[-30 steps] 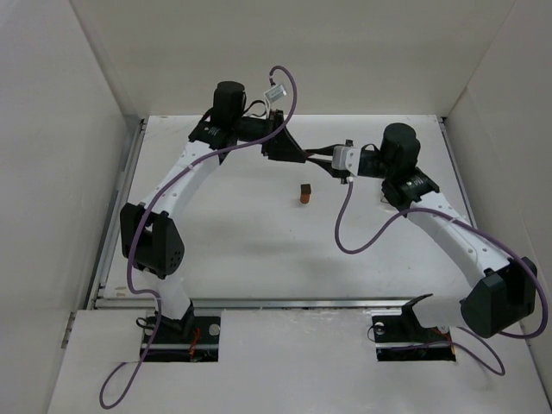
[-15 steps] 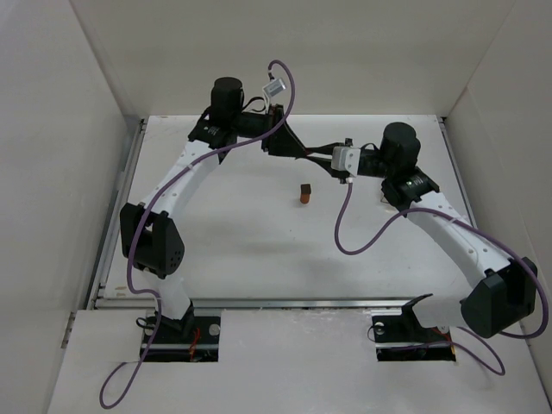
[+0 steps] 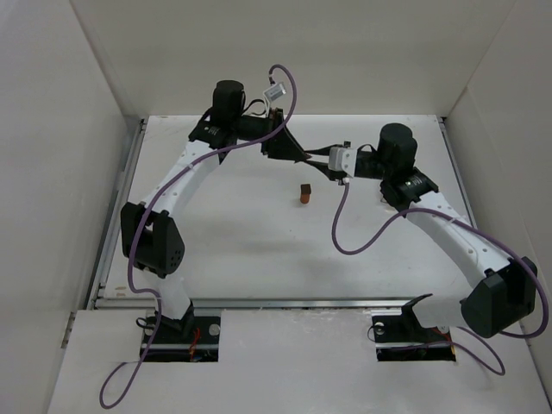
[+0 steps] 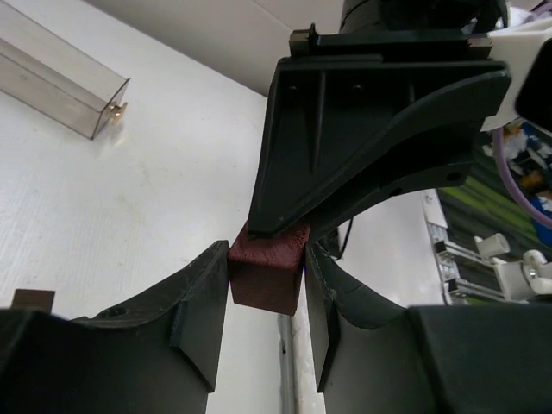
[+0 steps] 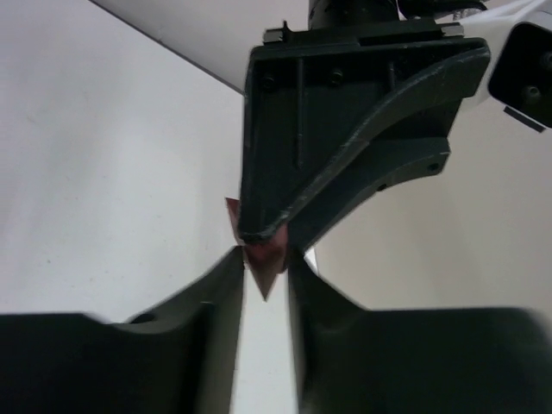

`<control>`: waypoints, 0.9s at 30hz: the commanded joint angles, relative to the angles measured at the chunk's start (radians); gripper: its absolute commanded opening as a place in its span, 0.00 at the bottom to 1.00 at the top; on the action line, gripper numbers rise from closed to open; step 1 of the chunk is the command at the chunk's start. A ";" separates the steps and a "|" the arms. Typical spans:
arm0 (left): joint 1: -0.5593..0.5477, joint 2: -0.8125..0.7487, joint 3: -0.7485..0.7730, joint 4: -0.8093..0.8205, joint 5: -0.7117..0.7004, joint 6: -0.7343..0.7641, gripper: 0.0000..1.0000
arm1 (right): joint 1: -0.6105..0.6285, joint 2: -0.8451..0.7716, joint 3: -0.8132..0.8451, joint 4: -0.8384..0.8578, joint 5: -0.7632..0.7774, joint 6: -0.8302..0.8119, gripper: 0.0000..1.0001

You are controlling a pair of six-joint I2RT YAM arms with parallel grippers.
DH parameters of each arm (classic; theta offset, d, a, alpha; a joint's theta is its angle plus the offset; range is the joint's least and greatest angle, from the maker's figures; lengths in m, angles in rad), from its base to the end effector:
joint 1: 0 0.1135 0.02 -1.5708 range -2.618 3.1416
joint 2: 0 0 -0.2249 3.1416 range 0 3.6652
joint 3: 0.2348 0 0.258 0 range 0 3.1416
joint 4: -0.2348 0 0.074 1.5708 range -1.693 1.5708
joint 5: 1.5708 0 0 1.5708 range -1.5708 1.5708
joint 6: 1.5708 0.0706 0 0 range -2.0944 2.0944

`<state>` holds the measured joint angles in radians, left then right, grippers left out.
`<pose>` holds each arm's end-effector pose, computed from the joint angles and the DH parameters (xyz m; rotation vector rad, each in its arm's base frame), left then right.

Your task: Build the wood block tower

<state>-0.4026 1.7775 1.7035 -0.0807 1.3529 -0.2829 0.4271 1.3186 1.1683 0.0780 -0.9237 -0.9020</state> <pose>0.3493 -0.2237 0.3612 1.1626 1.4917 -1.6269 0.2836 0.1910 0.3446 -1.4499 0.7413 0.3916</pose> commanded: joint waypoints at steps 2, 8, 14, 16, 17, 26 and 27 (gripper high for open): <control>-0.007 -0.020 0.114 -0.320 -0.117 0.361 0.00 | 0.007 -0.028 0.024 0.012 0.066 -0.012 0.42; -0.007 -0.020 0.123 -0.427 -0.268 0.511 0.00 | 0.007 -0.038 0.004 0.012 0.092 0.029 1.00; -0.035 -0.038 0.142 -0.488 -0.535 0.783 0.00 | -0.007 -0.110 -0.070 -0.021 0.160 0.064 1.00; -0.080 -0.038 0.119 -0.473 -0.627 0.902 0.00 | -0.017 -0.146 -0.110 -0.021 0.183 0.074 1.00; -0.097 -0.038 0.085 -0.447 -0.655 0.938 0.00 | -0.031 -0.163 -0.155 -0.021 0.193 0.083 1.00; -0.216 -0.037 -0.168 -0.148 -0.770 0.967 0.00 | -0.137 -0.406 -0.461 0.141 0.362 0.250 1.00; -0.216 -0.024 -0.182 -0.148 -0.770 0.967 0.00 | -0.137 -0.426 -0.484 0.158 0.362 0.267 1.00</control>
<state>-0.6308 1.7691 1.5631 -0.3702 0.6254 0.6769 0.3119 0.9558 0.7567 0.1139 -0.6220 -0.7364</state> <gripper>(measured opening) 0.334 0.999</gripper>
